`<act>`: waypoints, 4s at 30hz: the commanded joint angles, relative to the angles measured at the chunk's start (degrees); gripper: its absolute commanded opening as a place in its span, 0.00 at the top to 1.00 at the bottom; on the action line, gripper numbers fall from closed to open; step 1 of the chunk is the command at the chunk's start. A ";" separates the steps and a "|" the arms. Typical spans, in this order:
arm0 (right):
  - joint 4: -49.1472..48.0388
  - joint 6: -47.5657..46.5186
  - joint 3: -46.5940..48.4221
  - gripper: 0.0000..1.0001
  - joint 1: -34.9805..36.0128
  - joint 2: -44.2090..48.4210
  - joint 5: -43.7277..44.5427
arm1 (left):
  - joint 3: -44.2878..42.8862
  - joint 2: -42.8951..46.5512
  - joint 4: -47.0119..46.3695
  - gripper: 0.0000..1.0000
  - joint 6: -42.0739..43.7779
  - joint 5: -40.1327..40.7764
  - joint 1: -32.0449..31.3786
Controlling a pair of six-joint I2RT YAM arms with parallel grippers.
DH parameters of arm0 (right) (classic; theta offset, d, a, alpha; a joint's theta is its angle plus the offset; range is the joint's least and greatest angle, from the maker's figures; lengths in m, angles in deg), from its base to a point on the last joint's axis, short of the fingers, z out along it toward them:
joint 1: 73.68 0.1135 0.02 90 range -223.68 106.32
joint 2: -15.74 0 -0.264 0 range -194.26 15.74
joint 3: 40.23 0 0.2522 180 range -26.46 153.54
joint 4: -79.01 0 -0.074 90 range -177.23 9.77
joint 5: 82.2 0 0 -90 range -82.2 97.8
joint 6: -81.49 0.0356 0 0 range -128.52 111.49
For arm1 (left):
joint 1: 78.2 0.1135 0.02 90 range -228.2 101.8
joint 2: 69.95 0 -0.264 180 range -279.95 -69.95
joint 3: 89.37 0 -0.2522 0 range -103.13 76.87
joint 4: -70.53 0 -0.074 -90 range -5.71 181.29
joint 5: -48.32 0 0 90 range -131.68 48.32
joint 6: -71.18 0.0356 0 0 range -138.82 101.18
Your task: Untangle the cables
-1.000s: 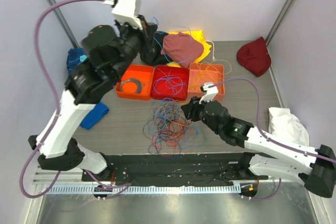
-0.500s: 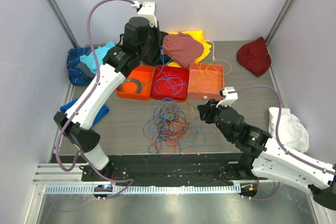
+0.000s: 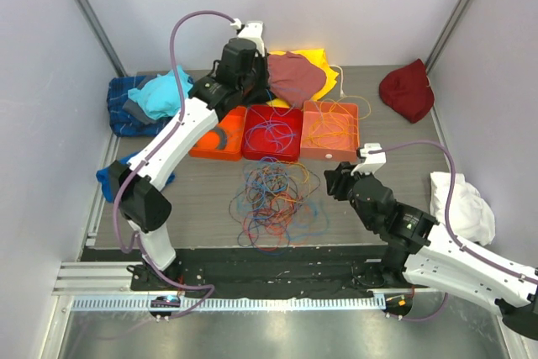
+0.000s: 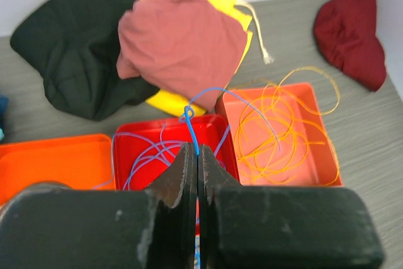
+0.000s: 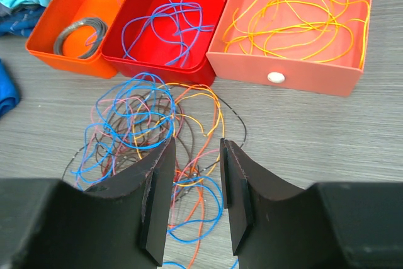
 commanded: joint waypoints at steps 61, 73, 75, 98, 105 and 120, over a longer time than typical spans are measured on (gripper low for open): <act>1.34 0.29 -1.68 0.58 0.19 1.28 3.85 | 7.93 -10.56 -4.21 0.53 -2.22 -2.68 1.92; -0.15 0.65 -1.51 0.57 0.19 0.14 2.62 | 19.27 0.61 -6.33 1.00 -1.17 -2.24 1.92; 0.02 0.65 -1.42 0.57 0.19 0.32 2.27 | 21.11 1.49 -6.95 1.00 -1.43 -2.24 1.92; -0.68 0.82 -1.68 0.57 0.10 -0.65 2.18 | 22.36 5.80 -1.14 1.00 -4.07 -5.66 1.74; -1.03 1.26 -1.95 0.57 0.19 -1.09 1.75 | 11.13 -9.80 -1.68 1.00 -2.57 -6.19 1.74; 0.11 0.47 -1.42 0.57 0.19 -1.70 3.24 | 5.90 -14.70 -5.97 0.31 -2.57 -5.58 1.92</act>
